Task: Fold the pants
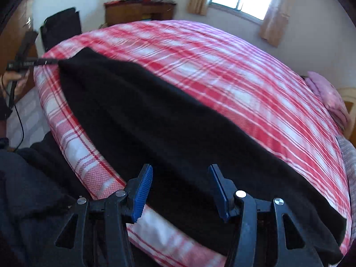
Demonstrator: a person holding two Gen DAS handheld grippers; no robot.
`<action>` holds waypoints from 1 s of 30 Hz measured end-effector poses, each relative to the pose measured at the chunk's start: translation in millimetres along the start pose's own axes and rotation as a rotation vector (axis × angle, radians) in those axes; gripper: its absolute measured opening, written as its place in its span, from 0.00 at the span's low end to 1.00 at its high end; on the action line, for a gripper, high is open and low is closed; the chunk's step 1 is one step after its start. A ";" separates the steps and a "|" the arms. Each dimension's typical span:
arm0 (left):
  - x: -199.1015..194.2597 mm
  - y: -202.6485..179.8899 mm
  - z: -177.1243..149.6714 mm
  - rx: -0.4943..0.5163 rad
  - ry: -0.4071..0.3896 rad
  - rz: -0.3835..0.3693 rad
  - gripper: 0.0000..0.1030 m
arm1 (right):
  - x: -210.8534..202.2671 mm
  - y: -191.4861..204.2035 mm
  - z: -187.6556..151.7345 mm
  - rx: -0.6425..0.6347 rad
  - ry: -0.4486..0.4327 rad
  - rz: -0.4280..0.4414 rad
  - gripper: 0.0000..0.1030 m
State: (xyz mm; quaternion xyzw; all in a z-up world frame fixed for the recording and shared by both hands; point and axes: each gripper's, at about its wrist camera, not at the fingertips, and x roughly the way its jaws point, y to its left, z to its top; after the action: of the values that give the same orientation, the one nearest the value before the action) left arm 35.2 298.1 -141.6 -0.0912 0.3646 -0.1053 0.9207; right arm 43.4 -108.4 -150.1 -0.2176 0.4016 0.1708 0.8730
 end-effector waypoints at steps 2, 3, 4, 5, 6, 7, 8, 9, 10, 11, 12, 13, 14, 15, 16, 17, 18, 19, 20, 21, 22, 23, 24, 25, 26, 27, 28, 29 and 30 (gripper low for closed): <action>3.0 -9.5 -0.3 0.045 0.003 0.025 0.50 | 15.5 10.2 3.8 -0.016 0.013 0.020 0.52; 6.9 -13.0 -0.1 0.071 0.009 0.051 0.50 | 21.6 13.0 5.7 -0.017 0.018 0.027 0.52; 9.6 -16.3 -0.8 0.093 0.014 0.073 0.45 | 27.1 15.5 6.9 -0.021 0.023 0.029 0.52; 12.6 -18.4 -1.1 0.103 0.017 0.093 0.43 | 31.6 17.1 7.2 -0.026 0.029 0.028 0.52; 14.4 -18.8 -0.7 0.102 0.019 0.111 0.38 | 35.9 18.6 7.5 -0.031 0.034 0.025 0.52; 15.7 -17.8 0.3 0.097 0.023 0.125 0.34 | 37.9 18.7 7.3 -0.034 0.037 0.021 0.52; 16.2 -15.9 2.2 0.090 0.026 0.136 0.31 | 41.0 19.3 7.5 -0.038 0.041 0.016 0.52; 16.2 -14.0 3.7 0.084 0.027 0.142 0.27 | 41.4 18.8 6.6 -0.042 0.041 0.013 0.52; 15.8 -13.4 4.8 0.080 0.025 0.145 0.24 | 43.0 19.3 6.9 -0.047 0.038 0.008 0.52; 15.9 -12.5 5.9 0.077 0.024 0.147 0.21 | 44.3 20.1 7.3 -0.054 0.035 0.002 0.52; 15.2 -12.5 6.4 0.074 0.023 0.152 0.17 | 46.0 20.0 8.5 -0.058 0.035 -0.002 0.52; 14.9 -12.8 7.5 0.070 0.025 0.158 0.17 | 46.9 20.4 9.3 -0.057 0.036 -0.002 0.50; 13.8 -12.6 8.7 0.063 0.023 0.162 0.17 | 46.7 19.9 10.7 -0.053 0.033 0.003 0.37; 13.3 -13.0 10.3 0.057 0.018 0.161 0.16 | 45.8 19.8 12.0 -0.048 0.031 0.008 0.24; 11.3 -13.1 12.1 0.053 0.010 0.161 0.15 | 44.0 19.9 13.2 -0.042 0.026 0.012 0.22; 9.5 -13.2 14.1 0.048 0.003 0.161 0.15 | 42.4 19.8 13.8 -0.042 0.021 0.014 0.18; 8.4 -13.4 16.0 0.045 -0.002 0.159 0.15 | 41.3 20.2 14.5 -0.047 0.019 0.013 0.12; 6.7 -13.4 17.2 0.042 -0.007 0.157 0.15 | 40.3 20.7 14.6 -0.054 0.017 0.010 0.10; 6.3 -13.7 18.3 0.041 -0.011 0.157 0.15 | 39.2 21.6 15.0 -0.059 0.016 0.008 0.09; 7.7 -13.7 19.9 0.044 -0.011 0.159 0.15 | 38.0 22.4 14.6 -0.062 0.016 0.010 0.08; 9.1 -14.2 20.3 0.048 -0.011 0.167 0.13 | 37.0 23.4 14.3 -0.066 0.015 0.010 0.06; 11.8 -15.0 20.8 0.053 -0.007 0.180 0.13 | 36.0 24.3 14.4 -0.072 0.012 0.005 0.05; 13.9 -15.1 21.3 0.057 -0.004 0.193 0.11 | 34.2 25.0 14.1 -0.075 0.009 0.001 0.05; 15.8 -15.0 22.3 0.059 -0.007 0.204 0.10 | 31.5 25.3 14.4 -0.078 0.004 0.000 0.04; 16.9 -14.8 24.1 0.060 -0.015 0.208 0.09 | 27.8 25.4 15.8 -0.080 -0.003 0.002 0.04; 17.1 -13.7 25.8 0.061 -0.024 0.211 0.09 | 22.7 25.9 17.0 -0.083 -0.012 0.004 0.04; 16.4 -12.1 28.2 0.063 -0.038 0.219 0.09 | 18.3 26.3 17.8 -0.084 -0.020 0.009 0.04; 14.2 -10.5 29.4 0.064 -0.047 0.221 0.09 | 12.0 27.0 18.4 -0.082 -0.029 0.026 0.04; 11.7 -8.1 30.4 0.062 -0.057 0.221 0.09 | 7.3 27.7 18.5 -0.079 -0.033 0.045 0.04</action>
State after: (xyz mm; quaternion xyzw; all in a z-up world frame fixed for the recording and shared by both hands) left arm 63.6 290.0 -125.4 -0.0248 0.3425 -0.0116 0.9391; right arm 46.5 -74.5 -151.7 -0.2399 0.3849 0.2098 0.8662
